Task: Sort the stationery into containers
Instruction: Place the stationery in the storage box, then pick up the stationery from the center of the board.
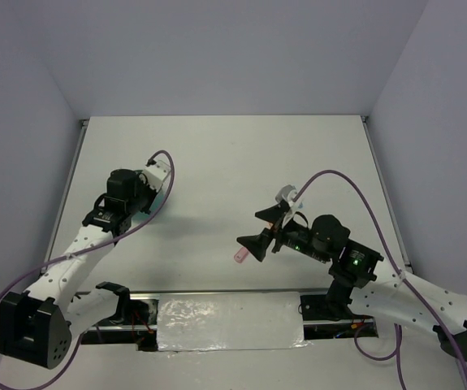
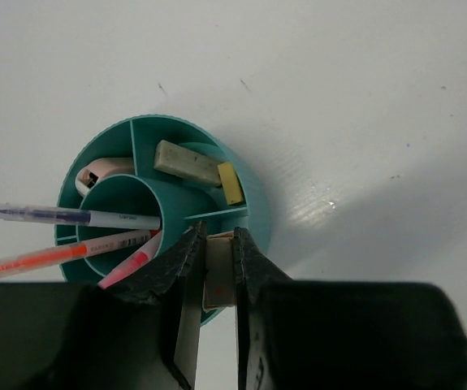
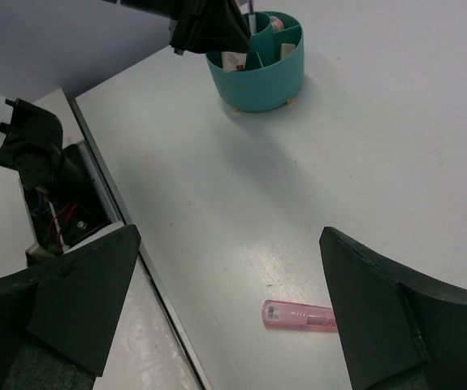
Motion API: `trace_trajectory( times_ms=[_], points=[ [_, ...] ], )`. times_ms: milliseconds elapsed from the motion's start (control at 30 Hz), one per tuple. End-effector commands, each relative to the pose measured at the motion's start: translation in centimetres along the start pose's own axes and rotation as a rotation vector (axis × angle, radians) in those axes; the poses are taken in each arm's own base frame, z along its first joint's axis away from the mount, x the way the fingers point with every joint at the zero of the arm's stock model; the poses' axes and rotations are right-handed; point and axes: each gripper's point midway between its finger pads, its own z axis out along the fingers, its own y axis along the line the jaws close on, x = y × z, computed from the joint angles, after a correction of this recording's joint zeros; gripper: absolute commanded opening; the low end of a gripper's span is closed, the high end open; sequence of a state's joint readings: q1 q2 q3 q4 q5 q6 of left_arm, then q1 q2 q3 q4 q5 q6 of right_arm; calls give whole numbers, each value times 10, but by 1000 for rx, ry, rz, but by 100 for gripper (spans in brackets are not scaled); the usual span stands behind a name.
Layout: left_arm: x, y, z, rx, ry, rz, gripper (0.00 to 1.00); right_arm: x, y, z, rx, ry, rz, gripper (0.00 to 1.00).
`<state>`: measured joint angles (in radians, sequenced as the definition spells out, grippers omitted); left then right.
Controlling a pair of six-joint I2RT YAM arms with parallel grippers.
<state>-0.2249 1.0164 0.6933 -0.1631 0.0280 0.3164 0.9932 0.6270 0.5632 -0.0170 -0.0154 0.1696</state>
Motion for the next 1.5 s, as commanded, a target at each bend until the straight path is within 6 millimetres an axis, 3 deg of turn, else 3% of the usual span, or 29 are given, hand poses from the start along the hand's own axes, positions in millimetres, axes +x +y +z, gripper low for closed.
trace_trajectory(
  times_ms=[0, 200, 233, 467, 600, 633, 733, 767, 833, 867, 900, 967, 1033, 1100, 1133, 1167, 1200, 1233, 1267, 1300, 1333, 1467],
  points=[
    [-18, 26, 2, -122, -74, 27, 0, -12, 7, -9, -37, -42, -13, 100],
    [-11, 33, 13, -130, -44, -3, 6, -15, 8, -19, -39, -67, -23, 100],
    [-11, 33, 14, -134, -44, -16, 16, -14, 7, -19, -36, -61, -24, 100],
    [-7, 39, 9, -179, -38, -74, 46, -13, 3, -13, -12, -41, -12, 100],
    [-17, 42, -1, -197, -83, -94, 54, -11, 2, -8, 6, -20, 20, 100],
    [-21, 43, -4, -199, -95, -97, 99, -12, -4, -7, 41, -21, 33, 100],
    [-37, 44, -16, -192, -139, -121, 99, -6, -19, 0, 148, -1, 114, 100],
    [-52, 51, -26, -215, -176, -136, 99, 5, -27, 6, 200, 36, 147, 100],
    [-62, 52, -42, -224, -193, -209, 99, 22, -39, 10, 323, 113, 288, 100],
    [-75, 65, -55, -283, -219, -262, 99, 47, -66, 12, 508, 172, 330, 100],
    [-70, 65, -62, -310, -193, -416, 99, 74, -76, 1, 664, 232, 490, 100],
    [-77, 73, -82, -371, -181, -616, 99, 107, -88, 2, 824, 285, 544, 100],
    [-67, 51, -87, -275, -111, -616, 99, 141, -90, 5, 940, 302, 655, 100],
    [-55, 33, -87, -208, -93, -631, 99, 159, -84, 11, 996, 312, 697, 100],
    [-59, 31, -99, -202, -149, -629, 99, 167, -82, 20, 1039, 340, 677, 100],
    [-45, 24, -98, -196, -140, -634, 99, 168, -78, 22, 1096, 308, 688, 100],
    [-43, 26, -104, -215, -168, -639, 99, 174, -80, 4, 1191, 373, 618, 100],
    [-46, 27, -117, -223, -224, -639, 99, 170, -76, 20, 1234, 380, 601, 100],
    [-47, 28, -122, -232, -248, -647, 99, 172, -75, 20, 1288, 382, 598, 100],
    [-50, 31, -131, -252, -289, -651, 99, 162, -67, 22, 1318, 409, 564, 100],
    [-50, 30, -131, -246, -299, -653, 99, 175, -69, 25, 1362, 449, 513, 100],
    [-51, 21, -124, -192, -269, -641, 99, 192, -58, 40, 1366, 499, 496, 98]
  ],
)
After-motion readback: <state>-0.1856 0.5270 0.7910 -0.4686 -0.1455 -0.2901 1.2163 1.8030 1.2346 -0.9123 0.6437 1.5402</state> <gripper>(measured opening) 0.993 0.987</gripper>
